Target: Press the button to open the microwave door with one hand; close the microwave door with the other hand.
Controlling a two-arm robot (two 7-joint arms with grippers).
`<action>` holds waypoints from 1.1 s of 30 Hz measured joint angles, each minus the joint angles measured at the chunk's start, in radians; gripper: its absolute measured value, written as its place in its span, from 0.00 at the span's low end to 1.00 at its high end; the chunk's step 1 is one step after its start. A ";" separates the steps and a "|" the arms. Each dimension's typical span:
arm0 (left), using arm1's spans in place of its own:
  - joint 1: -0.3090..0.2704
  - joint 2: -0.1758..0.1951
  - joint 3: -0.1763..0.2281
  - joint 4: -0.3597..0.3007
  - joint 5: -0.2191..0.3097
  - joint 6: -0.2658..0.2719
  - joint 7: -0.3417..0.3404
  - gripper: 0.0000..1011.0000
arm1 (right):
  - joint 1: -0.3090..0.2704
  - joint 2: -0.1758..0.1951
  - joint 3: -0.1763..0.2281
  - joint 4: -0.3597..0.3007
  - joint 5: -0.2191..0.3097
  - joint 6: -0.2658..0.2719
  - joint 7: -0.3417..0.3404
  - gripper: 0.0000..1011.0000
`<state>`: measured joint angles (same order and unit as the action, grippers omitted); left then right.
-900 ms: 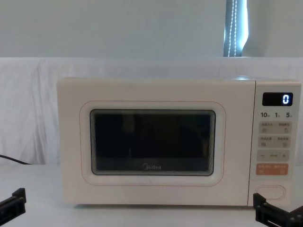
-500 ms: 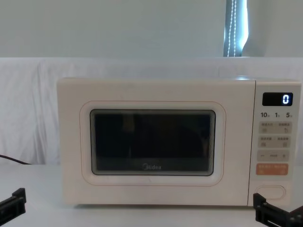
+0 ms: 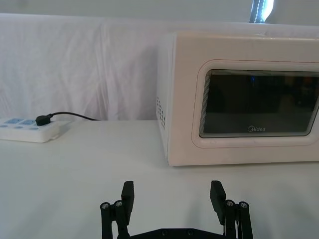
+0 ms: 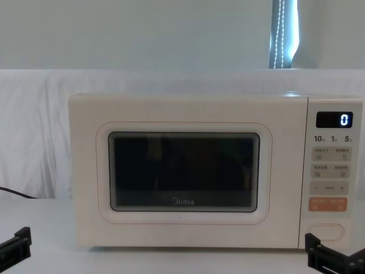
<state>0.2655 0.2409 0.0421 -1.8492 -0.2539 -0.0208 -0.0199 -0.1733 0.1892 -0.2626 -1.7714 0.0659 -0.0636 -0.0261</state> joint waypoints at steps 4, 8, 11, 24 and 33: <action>0.000 0.000 0.000 0.000 0.000 0.000 0.000 0.99 | 0.000 0.000 0.000 0.000 0.000 0.000 0.000 0.99; 0.000 0.000 0.000 0.000 0.000 0.000 0.000 0.99 | 0.000 0.000 0.000 0.000 0.000 0.000 0.000 0.99; 0.000 0.000 0.000 0.000 0.000 0.000 0.000 0.99 | 0.000 0.000 0.000 0.000 0.000 0.000 0.000 0.99; 0.000 0.000 0.000 0.000 0.000 0.000 0.000 0.99 | 0.000 0.000 0.000 0.000 0.000 0.000 0.000 0.88; 0.000 0.000 0.000 0.000 0.000 0.000 0.000 0.99 | 0.000 0.000 0.000 0.000 0.000 0.000 0.000 0.64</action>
<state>0.2655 0.2409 0.0421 -1.8492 -0.2538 -0.0208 -0.0199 -0.1732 0.1892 -0.2626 -1.7714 0.0659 -0.0636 -0.0262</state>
